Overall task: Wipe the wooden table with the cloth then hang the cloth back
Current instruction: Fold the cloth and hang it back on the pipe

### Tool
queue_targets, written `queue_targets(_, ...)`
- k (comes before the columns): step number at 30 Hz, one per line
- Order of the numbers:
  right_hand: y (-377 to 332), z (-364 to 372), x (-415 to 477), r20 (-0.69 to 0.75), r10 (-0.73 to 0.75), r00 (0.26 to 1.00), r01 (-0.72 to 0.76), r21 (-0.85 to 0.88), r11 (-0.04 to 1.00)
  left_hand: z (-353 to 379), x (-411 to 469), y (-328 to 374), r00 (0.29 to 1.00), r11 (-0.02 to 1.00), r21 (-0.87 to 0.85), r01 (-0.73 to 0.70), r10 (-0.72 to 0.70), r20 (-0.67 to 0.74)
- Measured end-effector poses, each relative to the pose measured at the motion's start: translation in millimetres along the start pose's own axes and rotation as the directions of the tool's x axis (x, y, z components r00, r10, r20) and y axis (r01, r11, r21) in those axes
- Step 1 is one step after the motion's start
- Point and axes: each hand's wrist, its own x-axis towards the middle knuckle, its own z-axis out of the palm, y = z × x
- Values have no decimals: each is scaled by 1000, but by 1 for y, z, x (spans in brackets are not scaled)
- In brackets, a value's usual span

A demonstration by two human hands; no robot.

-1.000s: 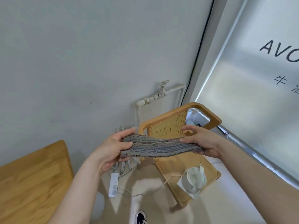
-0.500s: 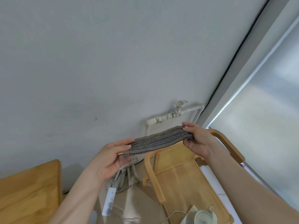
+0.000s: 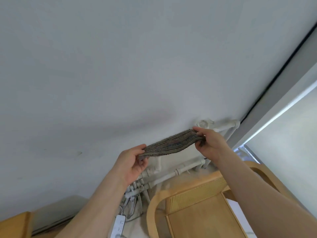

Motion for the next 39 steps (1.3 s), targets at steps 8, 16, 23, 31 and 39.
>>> queue_targets(8,-6,-3,106,-60,-53,997,35,-275,961,30,96,-10,995,999,19,28,-26,-98)
queue_targets(16,14,-20,152,52,-155,987,155,-593,790,37,138,-31,985,1000,-12,18,-19,-172)
queue_targets(23,40,-29,163,108,-280,954,227,-870,438,32,152,-47,972,930,367,-2,89,-220)
queue_targets(31,67,-34,159,58,-537,841,304,-873,382,21,166,-64,942,812,579,-70,244,-229)
queue_targets(39,90,-37,143,311,-518,797,268,-950,-159,12,154,-74,810,399,894,-204,582,-75)
